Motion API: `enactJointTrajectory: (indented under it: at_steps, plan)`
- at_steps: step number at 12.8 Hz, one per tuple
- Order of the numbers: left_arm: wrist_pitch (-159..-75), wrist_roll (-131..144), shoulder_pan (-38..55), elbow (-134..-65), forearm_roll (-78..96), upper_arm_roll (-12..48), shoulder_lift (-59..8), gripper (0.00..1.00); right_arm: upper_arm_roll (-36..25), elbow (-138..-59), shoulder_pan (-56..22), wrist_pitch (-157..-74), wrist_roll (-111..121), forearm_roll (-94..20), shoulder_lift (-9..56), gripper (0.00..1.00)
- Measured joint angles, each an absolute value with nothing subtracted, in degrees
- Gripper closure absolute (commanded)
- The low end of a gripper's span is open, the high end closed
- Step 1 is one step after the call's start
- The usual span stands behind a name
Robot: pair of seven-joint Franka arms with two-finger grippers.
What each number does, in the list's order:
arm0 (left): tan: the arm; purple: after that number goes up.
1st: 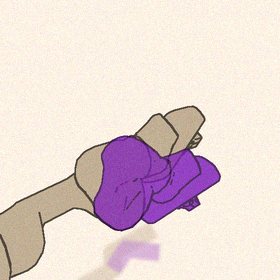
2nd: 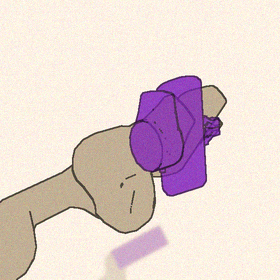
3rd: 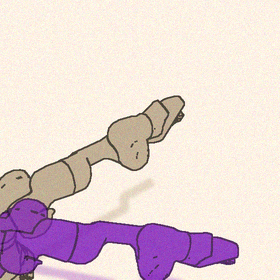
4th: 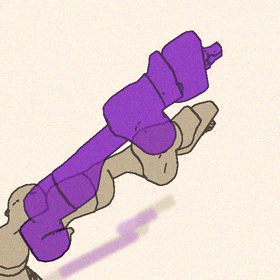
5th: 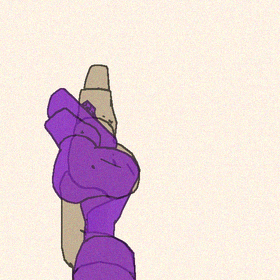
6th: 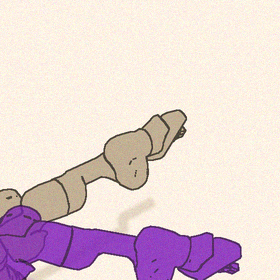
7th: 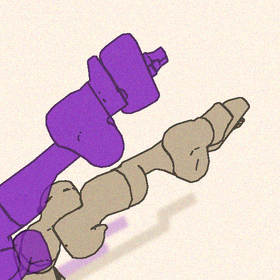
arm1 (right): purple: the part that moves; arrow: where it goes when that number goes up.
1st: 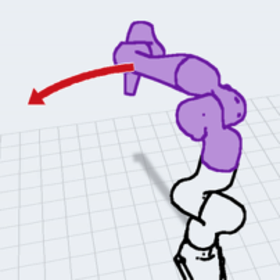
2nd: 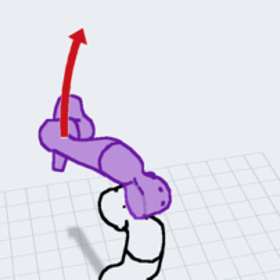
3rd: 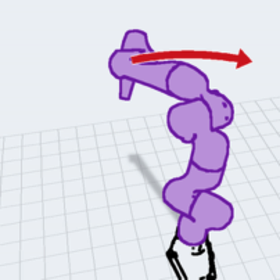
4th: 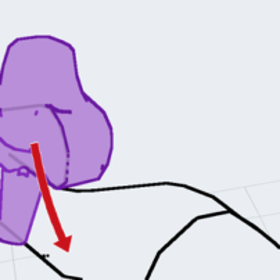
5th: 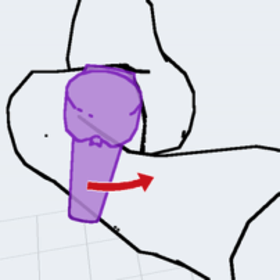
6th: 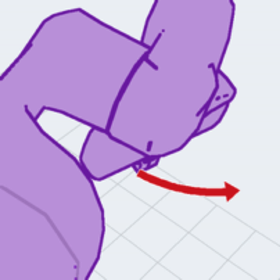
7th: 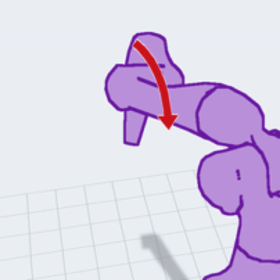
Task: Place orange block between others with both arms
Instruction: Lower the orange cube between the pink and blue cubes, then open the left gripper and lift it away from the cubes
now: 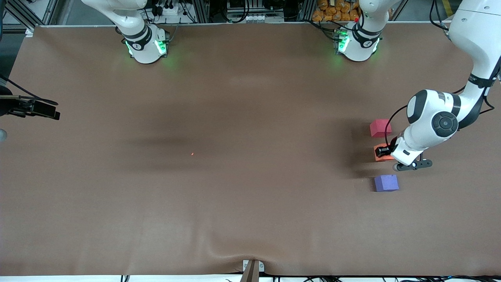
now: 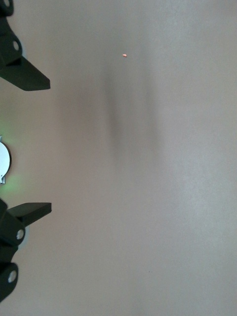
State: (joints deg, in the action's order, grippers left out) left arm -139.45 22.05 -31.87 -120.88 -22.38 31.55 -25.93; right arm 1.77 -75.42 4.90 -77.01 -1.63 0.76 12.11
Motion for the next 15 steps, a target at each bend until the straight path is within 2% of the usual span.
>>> enactJointTrajectory:
  at_steps: [15]
  plan:
    - [-142.1,22.3,-33.0,-119.8,-26.5,31.1,-29.9,1.0,1.7,-75.4,4.9,-77.0,-1.6,0.8,12.1,0.0]
